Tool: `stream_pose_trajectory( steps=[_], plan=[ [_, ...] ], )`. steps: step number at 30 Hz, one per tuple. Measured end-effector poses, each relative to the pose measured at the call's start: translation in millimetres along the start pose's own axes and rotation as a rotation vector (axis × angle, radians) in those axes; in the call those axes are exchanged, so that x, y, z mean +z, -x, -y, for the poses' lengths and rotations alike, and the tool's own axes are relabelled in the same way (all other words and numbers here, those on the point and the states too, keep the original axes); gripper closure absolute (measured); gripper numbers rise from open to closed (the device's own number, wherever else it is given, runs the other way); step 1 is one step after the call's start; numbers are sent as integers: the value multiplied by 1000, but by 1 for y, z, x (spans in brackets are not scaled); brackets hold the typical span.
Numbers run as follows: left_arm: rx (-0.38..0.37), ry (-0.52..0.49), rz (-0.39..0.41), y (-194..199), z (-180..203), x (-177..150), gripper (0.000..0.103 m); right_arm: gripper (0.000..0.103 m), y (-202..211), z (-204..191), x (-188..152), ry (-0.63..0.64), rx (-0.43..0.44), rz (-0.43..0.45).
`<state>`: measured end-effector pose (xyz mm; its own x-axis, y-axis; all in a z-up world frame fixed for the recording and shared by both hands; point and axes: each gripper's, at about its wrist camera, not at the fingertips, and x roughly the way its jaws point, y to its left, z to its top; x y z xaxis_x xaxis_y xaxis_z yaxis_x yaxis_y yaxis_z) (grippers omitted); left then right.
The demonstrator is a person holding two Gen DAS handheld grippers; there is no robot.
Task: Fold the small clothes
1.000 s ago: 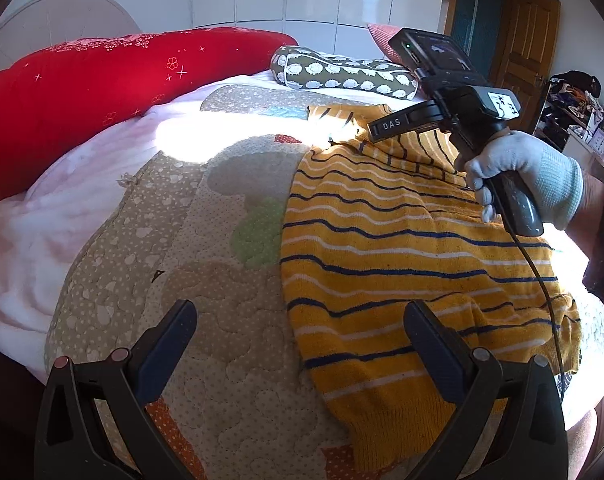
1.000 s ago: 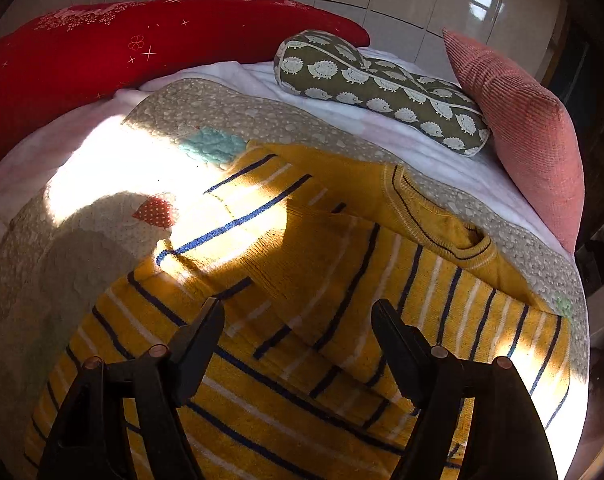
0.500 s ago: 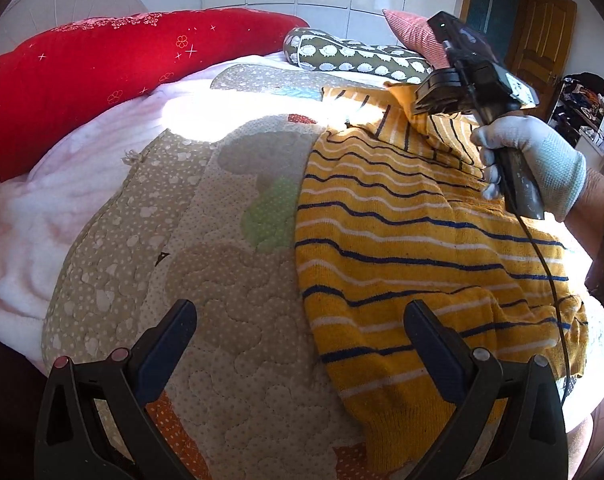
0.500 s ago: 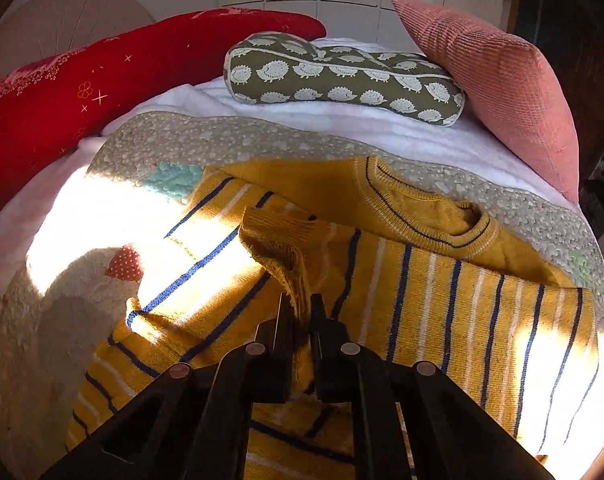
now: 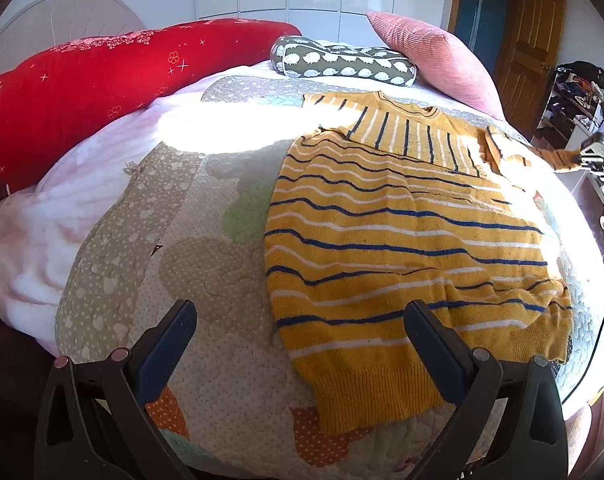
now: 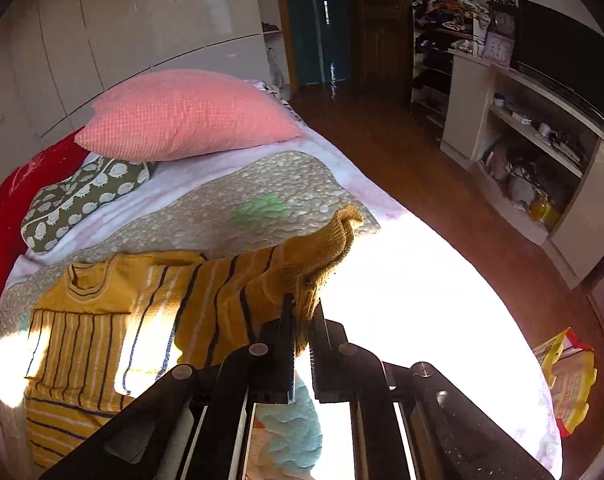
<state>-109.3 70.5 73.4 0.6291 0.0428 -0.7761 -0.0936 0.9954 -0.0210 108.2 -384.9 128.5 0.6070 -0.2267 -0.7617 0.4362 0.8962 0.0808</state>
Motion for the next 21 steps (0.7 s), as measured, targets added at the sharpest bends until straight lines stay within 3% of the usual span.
stream_pose_trajectory(
  steps=[5,9,10,12,14,16,18,19,21],
  plan=[
    [1,-28,-1,4,12,-2,0,91,-38,90,-24,-84,-187,-176],
    [0,-23,-12,1,12,-3,0,81,-5,111,-35,-231,-143,-79],
    [-3,-19,-14,-1,12,-3,0,78,11,104,-36,-253,-88,-34],
    [-11,-7,-14,-2,10,-3,0,58,34,77,-35,-258,75,15],
    [-22,3,-12,-2,9,-3,0,46,43,38,-34,-214,290,-7],
    [-30,9,-14,-3,7,-3,0,45,36,-6,-41,-156,516,-123],
    [-36,14,-15,-2,3,-4,0,45,22,-37,-58,-178,649,-254],
    [-35,20,-13,-1,-1,-4,0,45,14,-46,-67,-217,695,-295],
    [-36,37,-9,0,-10,-4,0,45,-2,-54,-83,-261,687,-358]
  ],
)
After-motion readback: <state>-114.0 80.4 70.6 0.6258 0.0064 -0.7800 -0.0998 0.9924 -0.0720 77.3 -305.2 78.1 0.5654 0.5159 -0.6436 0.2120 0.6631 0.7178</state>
